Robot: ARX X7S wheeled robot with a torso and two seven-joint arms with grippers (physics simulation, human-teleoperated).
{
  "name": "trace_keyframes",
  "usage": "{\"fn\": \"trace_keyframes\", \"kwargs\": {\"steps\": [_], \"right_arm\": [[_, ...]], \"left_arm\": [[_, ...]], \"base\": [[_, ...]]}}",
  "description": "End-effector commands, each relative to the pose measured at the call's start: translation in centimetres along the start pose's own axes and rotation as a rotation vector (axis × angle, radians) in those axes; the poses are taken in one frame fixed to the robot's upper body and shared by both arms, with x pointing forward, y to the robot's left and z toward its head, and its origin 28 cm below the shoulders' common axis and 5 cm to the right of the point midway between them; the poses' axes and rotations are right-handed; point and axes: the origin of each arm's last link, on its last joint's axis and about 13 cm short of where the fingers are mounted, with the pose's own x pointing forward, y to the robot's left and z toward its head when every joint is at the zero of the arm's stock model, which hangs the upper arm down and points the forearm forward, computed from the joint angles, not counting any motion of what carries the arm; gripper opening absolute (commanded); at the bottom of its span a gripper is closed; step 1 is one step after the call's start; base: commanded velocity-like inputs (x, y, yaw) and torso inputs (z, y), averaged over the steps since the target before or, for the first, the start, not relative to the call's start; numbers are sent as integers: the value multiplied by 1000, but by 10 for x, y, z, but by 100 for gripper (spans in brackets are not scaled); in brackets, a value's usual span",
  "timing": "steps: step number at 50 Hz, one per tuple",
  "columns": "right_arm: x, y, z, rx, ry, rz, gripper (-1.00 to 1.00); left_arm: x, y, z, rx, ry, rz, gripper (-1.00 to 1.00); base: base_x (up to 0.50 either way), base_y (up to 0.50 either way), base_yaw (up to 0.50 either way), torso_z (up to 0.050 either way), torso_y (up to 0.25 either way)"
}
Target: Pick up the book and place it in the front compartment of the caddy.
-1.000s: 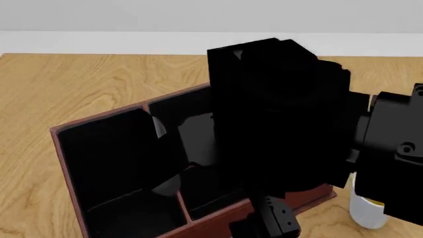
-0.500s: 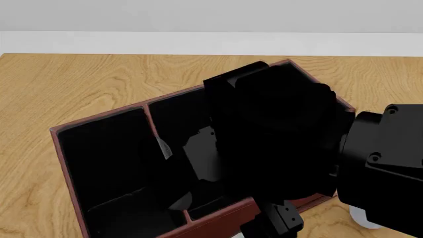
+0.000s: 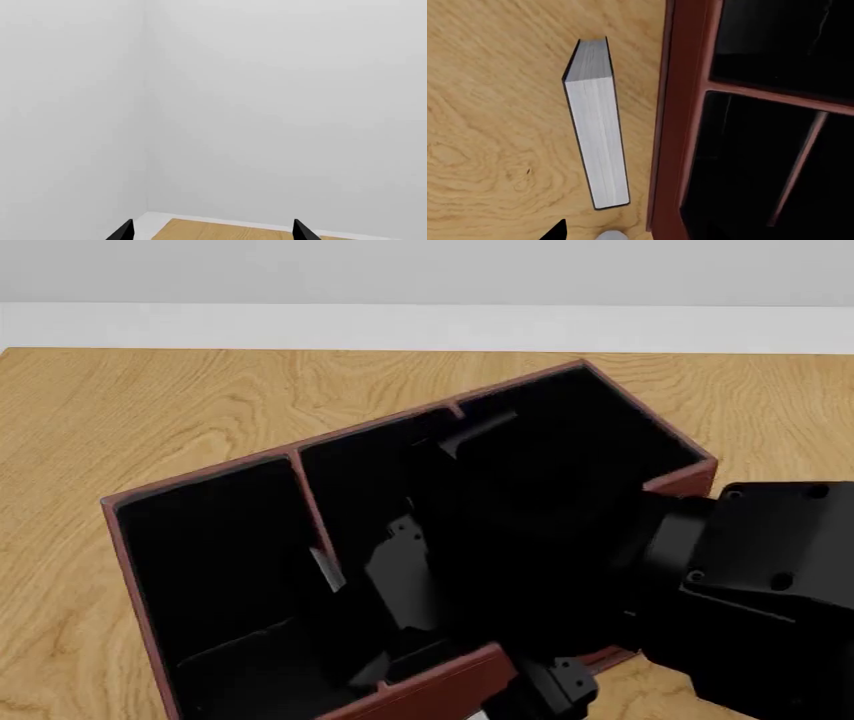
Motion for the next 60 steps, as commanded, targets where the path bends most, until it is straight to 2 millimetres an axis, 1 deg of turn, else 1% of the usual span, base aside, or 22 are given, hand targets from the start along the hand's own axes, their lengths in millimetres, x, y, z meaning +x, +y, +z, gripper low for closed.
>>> {"fn": "trace_keyframes", "kwargs": {"steps": [1, 23, 36, 46, 60], "right_arm": [[7, -7, 12, -51, -5, -8, 100], [40, 3, 21, -69, -36, 49, 100], [52, 7, 22, -68, -38, 73, 100], [62, 11, 19, -60, -7, 91, 100], [75, 12, 19, -55, 6, 105, 100]], "left_arm": [[1, -2, 2, -14, -34, -36, 100], [-2, 0, 4, -24, -44, -30, 100], [-3, 1, 4, -24, -43, -26, 100], [-4, 1, 4, -25, -43, -25, 100], [-5, 2, 4, -23, -41, -22, 100]], "base": [[0, 0, 0, 0, 0], [0, 0, 0, 0, 0], [0, 0, 0, 0, 0], [0, 0, 0, 0, 0], [0, 0, 0, 0, 0]]}}
